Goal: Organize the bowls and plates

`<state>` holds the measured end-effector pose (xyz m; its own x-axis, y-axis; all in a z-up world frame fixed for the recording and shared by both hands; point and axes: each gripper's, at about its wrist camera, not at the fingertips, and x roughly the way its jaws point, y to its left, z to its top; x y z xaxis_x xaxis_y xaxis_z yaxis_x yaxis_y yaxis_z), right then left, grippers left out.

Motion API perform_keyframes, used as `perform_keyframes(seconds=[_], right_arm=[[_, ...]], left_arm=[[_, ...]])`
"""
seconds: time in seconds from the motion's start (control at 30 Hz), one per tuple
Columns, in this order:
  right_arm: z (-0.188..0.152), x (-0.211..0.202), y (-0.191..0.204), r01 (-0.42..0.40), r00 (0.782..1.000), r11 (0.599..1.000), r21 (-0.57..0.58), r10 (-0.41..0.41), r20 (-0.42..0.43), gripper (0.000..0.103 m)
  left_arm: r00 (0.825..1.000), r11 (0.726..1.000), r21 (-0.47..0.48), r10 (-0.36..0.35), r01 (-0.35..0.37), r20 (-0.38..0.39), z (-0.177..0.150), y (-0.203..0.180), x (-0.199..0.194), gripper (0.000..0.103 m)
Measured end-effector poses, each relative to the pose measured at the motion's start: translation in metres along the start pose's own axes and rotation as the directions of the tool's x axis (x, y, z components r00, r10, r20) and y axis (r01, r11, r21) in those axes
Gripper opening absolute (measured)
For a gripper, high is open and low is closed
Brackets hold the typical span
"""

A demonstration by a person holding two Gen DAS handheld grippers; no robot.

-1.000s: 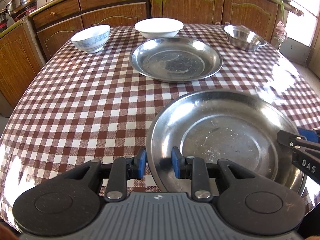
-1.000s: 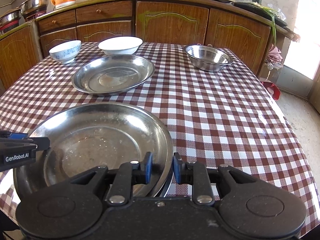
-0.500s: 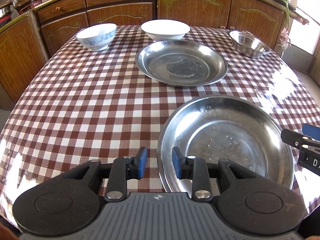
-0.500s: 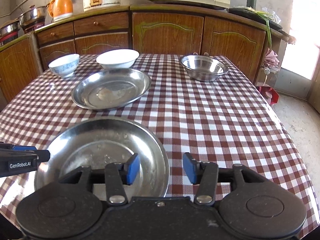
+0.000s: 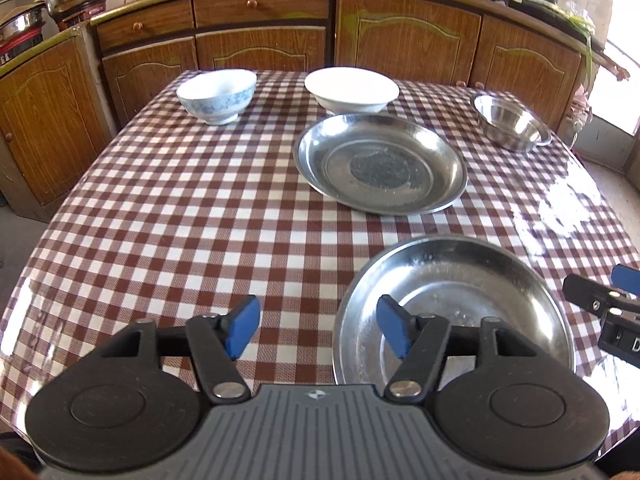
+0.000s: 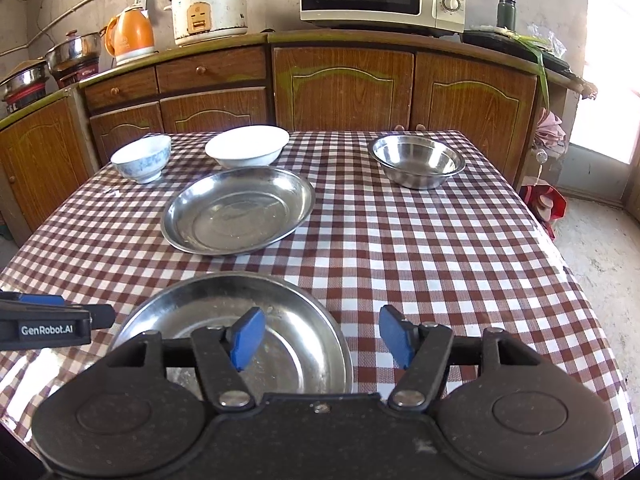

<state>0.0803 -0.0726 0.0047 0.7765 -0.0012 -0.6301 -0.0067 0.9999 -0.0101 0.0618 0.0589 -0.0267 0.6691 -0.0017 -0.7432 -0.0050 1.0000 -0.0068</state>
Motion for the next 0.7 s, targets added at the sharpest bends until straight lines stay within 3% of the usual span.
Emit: perform_keyframes(seconds=[0.7], right_arm=[[0.016, -0.002, 0.007, -0.040, 0.999, 0.999, 0.003, 0.040, 0.015, 0.079]], left_arm=[[0.999, 0.999, -0.017, 0.028, -0.027, 0.033, 0.012, 0.009, -0.015, 0.075]])
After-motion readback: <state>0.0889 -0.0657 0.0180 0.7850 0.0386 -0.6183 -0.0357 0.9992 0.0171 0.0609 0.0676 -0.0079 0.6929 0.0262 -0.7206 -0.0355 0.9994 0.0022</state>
